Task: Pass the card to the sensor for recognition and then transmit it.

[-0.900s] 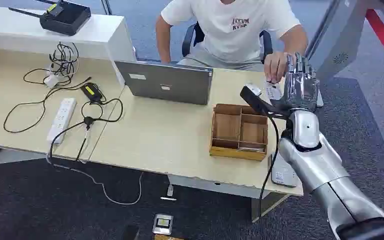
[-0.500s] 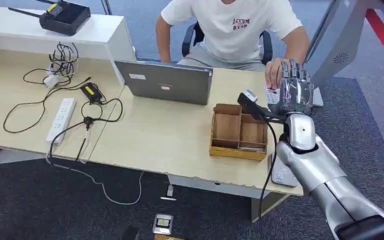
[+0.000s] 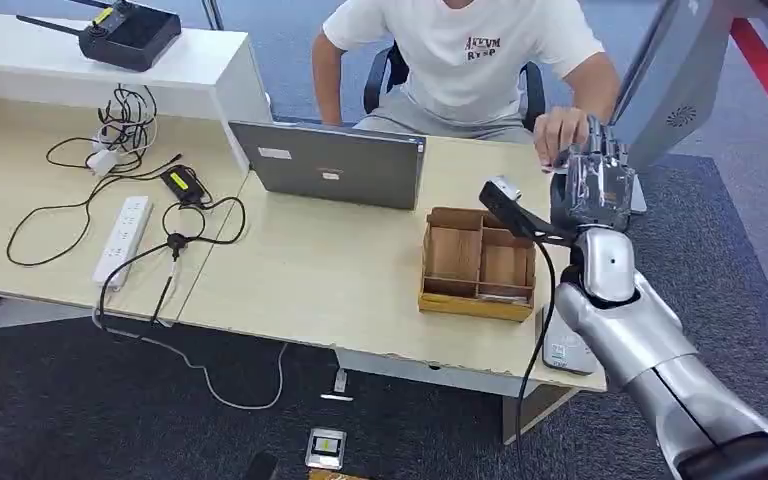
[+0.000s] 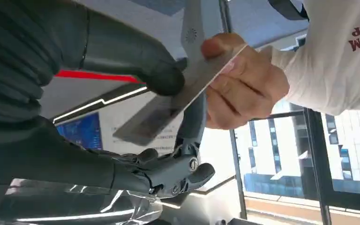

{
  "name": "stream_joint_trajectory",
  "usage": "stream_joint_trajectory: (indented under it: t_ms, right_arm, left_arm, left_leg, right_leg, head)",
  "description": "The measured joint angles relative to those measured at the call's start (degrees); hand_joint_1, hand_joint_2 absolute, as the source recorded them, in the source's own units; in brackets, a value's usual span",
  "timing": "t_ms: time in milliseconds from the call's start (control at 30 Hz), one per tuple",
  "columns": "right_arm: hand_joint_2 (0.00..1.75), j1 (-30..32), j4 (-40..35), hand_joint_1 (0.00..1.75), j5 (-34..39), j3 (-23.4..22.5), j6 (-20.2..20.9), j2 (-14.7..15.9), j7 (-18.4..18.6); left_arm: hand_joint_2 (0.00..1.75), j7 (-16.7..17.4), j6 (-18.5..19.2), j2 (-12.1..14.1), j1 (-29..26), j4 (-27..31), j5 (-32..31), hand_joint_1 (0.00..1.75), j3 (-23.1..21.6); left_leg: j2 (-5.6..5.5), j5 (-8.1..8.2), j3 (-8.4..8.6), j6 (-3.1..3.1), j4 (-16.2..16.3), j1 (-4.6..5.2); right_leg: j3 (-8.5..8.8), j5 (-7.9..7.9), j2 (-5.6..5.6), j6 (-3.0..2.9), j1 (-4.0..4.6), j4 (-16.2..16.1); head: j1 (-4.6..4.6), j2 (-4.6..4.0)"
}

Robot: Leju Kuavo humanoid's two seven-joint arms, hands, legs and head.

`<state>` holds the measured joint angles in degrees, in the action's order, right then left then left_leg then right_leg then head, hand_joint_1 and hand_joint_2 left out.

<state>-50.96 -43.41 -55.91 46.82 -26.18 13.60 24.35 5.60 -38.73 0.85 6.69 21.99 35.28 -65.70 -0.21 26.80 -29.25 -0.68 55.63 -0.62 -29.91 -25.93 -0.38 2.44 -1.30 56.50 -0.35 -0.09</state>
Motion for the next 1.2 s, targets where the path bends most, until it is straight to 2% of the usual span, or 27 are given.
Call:
stream_joint_trajectory:
  t_ms: [367,700,900,1200]
  right_arm:
    - [1.75,1.7,-3.3,1.75,2.1,0.0,-0.4,0.6,-1.1]
    - [1.75,10.4,-9.2,1.75,11.6,-2.3,-3.4,3.8,-1.9]
    - [1.75,16.4,-8.7,1.75,18.7,-4.0,-6.1,5.0,-4.3]
    - [1.75,20.5,-5.6,1.75,23.3,-5.0,-7.1,6.1,-4.5]
  left_arm:
    - [1.75,-0.2,-0.1,0.0,0.1,0.0,0.9,0.0,-0.3]
    - [1.75,-2.2,-1.1,-0.3,-1.0,0.0,4.9,0.0,-0.1]
    - [1.75,-2.4,-1.1,-0.5,-1.3,0.0,8.2,0.0,0.3]
    - [1.75,-2.8,-1.4,-0.7,-1.3,0.0,10.3,0.0,0.6]
  left_leg:
    - [0.01,0.0,0.03,0.0,0.0,0.0]
    - [0.0,0.01,0.01,0.01,0.0,0.0]
    - [0.01,0.01,0.0,0.01,0.0,0.0]
    - [0.01,0.01,0.01,0.01,0.0,0.0]
  right_leg:
    - [0.01,0.0,0.0,0.0,0.0,0.0]
    - [0.01,0.0,0.0,0.0,0.0,-0.1]
    - [0.01,0.0,0.0,0.0,0.0,-0.1]
    - [0.02,0.0,0.0,0.0,0.0,-0.1]
  head:
    - [0.0,0.0]
    - [0.0,0.0]
    - [0.0,0.0]
    - [0.0,0.0]
